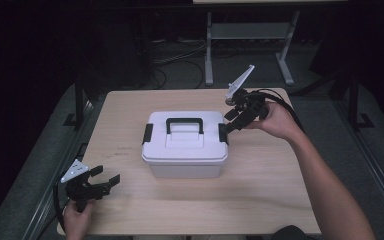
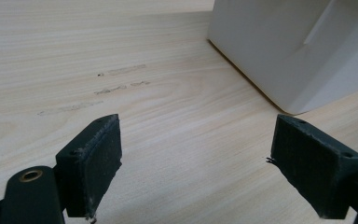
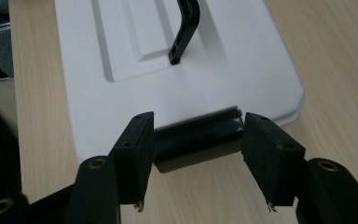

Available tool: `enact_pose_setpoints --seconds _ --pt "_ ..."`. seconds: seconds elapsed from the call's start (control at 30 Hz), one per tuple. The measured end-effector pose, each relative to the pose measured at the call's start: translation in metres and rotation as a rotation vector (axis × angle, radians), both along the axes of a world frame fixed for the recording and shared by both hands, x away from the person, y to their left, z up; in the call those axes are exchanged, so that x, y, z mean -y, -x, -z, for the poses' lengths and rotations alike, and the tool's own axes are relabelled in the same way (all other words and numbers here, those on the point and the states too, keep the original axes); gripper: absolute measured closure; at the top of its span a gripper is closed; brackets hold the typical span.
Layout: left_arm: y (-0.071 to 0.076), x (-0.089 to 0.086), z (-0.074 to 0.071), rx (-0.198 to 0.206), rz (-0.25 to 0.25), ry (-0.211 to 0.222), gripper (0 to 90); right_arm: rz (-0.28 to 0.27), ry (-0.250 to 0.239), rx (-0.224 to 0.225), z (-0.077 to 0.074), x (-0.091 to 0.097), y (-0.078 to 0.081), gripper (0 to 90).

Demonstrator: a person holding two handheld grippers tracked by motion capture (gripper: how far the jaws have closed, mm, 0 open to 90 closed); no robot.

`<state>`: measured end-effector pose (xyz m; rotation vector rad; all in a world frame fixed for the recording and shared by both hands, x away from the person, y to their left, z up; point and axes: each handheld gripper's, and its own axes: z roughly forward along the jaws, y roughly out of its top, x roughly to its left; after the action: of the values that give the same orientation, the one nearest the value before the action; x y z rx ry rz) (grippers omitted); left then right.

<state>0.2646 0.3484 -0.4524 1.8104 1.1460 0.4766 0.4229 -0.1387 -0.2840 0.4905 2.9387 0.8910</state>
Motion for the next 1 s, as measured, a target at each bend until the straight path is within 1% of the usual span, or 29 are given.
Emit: enact_pose_setpoints --seconds 0.23,0.3,0.37,0.4,0.53,0.57,0.73,0.77,0.87,0.93,1.0 --pt "-0.001 0.001 0.000 0.001 -0.002 0.001 15.5 0.026 -0.009 -0.011 0.005 0.016 0.004 43.3" --pt "-0.001 0.002 0.000 0.002 0.001 -0.005 15.5 0.037 -0.005 -0.019 0.007 0.020 0.005 43.2" --pt "-0.001 0.002 -0.001 0.004 0.001 -0.005 15.5 0.040 -0.010 -0.016 0.008 0.023 0.006 43.1" --pt "-0.001 0.002 -0.001 0.004 0.000 -0.002 15.5 0.042 -0.012 -0.017 0.009 0.025 0.007 43.1" --pt "-0.003 0.003 0.000 -0.003 0.004 -0.013 15.5 0.051 -0.012 -0.027 0.012 0.030 0.010 42.9" --pt "-0.003 0.004 0.000 -0.001 0.003 -0.010 15.5 0.053 -0.013 -0.029 0.012 0.032 0.011 42.9" --pt "-0.003 0.003 0.000 -0.003 0.003 -0.013 15.5 0.075 -0.016 -0.036 0.015 0.040 0.012 42.7" --pt "-0.003 0.003 0.000 -0.001 0.001 -0.007 15.5 0.073 -0.015 -0.034 0.016 0.041 0.011 42.5" --pt "-0.003 0.003 0.000 -0.004 -0.001 -0.011 15.5 0.082 -0.019 -0.038 0.018 0.045 0.012 42.5" --pt "-0.003 0.003 0.000 -0.002 0.004 -0.010 15.5 0.089 -0.012 -0.043 0.020 0.048 0.013 42.5" --pt "-0.003 0.004 0.000 0.002 0.004 -0.012 15.5 0.090 -0.016 -0.042 0.023 0.051 0.014 42.5"
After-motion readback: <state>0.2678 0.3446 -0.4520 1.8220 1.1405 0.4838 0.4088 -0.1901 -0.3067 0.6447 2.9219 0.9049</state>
